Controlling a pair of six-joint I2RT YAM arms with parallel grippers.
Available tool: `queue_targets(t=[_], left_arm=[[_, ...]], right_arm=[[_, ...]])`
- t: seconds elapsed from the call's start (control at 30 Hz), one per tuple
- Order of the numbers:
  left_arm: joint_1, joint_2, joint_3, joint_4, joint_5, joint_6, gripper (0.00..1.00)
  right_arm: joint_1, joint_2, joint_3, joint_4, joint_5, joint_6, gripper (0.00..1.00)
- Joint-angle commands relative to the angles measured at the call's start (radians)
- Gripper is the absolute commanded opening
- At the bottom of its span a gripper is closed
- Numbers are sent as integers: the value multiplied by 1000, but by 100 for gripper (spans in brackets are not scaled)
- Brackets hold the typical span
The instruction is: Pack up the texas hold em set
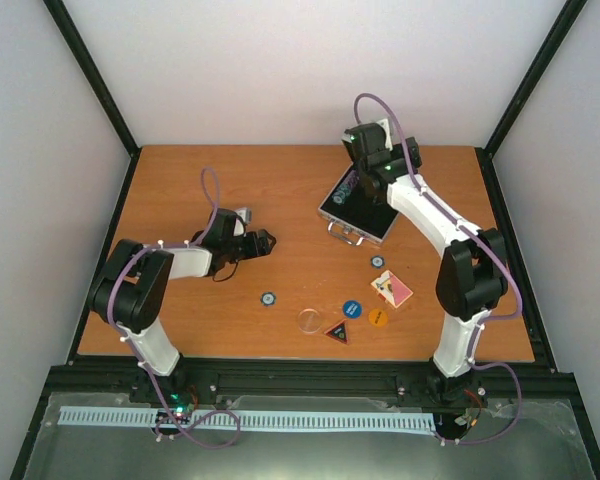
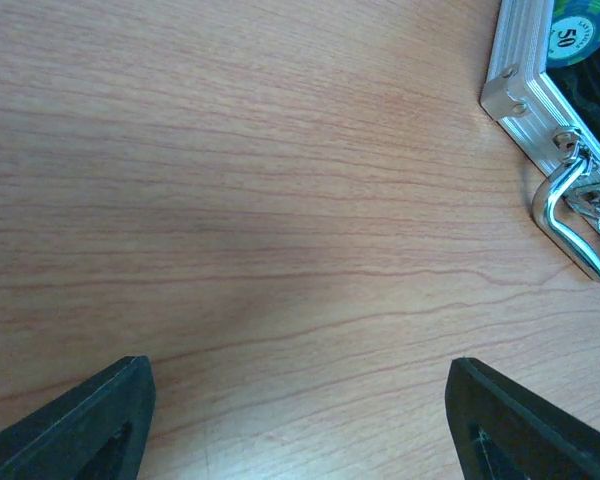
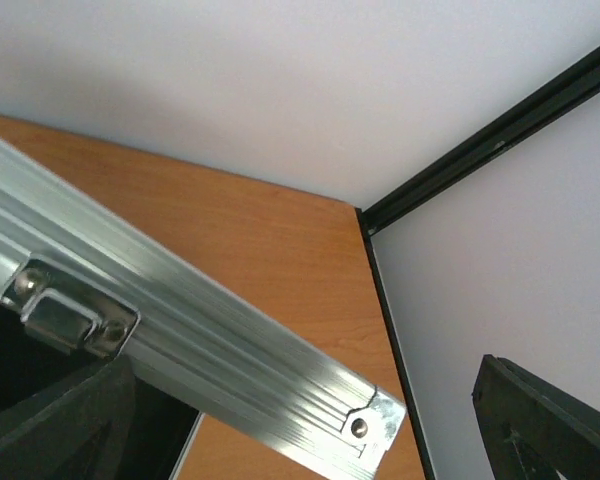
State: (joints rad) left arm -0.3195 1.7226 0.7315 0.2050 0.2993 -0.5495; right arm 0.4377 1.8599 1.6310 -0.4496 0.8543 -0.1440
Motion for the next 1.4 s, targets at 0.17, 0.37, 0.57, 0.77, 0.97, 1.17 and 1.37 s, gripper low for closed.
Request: queue_targets(t=[0.17,0.37,0.57,0.77,0.97,1.17,1.37], left_arm=[[15,11,-64,-236,-39,17,83],[16,-8,-74,-241,-45,30,83],[16,-3,-66,-247,-34,34,83],[16,-103,-68,-277,-13,28,81],[16,-310,-68,-374,-23,58,83],[15,-458,-46,-464,-18,83,86],[15,-476,-51,-476,-9,91,87]], right_arm=[[-81,111,189,39,-56,-30,95],[-118,205,282,3,-94,-15,95],[-119,194,272,-41,-188,-4,96],[-192,302,390,-199,-328,110,98],[-252,517,639,-396,-730,178,98],[-268,605,713,-431,-894,218,100],[-278,630,680,-432,-1036,208,100]])
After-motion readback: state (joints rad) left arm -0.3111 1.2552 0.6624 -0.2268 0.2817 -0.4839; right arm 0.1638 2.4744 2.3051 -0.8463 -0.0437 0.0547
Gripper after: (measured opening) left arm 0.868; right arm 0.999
